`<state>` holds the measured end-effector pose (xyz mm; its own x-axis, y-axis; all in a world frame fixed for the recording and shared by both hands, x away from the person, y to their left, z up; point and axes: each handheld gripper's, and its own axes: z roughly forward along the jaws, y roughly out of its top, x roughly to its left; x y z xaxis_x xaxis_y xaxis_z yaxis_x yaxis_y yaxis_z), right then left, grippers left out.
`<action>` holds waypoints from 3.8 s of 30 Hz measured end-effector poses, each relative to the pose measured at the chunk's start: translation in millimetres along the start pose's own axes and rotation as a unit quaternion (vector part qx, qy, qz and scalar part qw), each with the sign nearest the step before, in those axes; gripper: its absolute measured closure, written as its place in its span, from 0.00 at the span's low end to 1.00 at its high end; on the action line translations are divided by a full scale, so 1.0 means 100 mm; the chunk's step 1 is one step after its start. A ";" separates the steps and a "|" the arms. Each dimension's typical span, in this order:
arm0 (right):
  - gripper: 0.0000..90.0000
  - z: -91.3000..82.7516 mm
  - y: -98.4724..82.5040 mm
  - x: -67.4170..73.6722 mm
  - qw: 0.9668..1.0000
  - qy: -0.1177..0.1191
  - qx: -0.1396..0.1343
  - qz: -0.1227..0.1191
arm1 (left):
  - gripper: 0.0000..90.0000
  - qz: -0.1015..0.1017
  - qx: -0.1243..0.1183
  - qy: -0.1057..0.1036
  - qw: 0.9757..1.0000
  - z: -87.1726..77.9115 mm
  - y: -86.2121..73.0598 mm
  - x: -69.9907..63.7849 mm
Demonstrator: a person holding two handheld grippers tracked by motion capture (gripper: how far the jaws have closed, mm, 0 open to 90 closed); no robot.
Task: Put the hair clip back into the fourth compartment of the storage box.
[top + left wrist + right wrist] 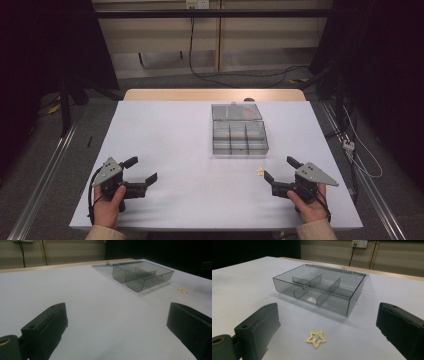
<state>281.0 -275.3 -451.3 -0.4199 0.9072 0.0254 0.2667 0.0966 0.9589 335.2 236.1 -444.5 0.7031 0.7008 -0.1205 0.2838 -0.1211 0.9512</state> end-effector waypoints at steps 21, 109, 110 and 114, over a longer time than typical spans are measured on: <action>0.08 0.22 0.08 -0.09 0.998 0.014 0.056 -0.016 | 0.04 0.005 -0.004 -0.005 1.000 -0.01 0.02 -0.02; 0.82 0.56 0.12 -0.04 0.974 0.114 0.196 -0.013 | 0.04 0.013 0.001 -0.015 1.000 0.02 0.01 -0.03; 0.82 0.55 0.13 -0.04 0.974 0.114 0.195 -0.011 | 0.04 0.013 0.002 -0.015 1.000 0.02 0.01 -0.03; 0.82 0.54 0.18 -0.02 0.974 0.119 0.191 -0.012 | 0.04 0.014 0.001 -0.014 1.000 0.01 0.02 -0.03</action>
<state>333.0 -253.2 -449.5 -0.6075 0.7863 0.1128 0.5380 0.3029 0.7866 334.2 232.8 -442.9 0.7289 0.6771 -0.1017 0.2651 -0.1421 0.9537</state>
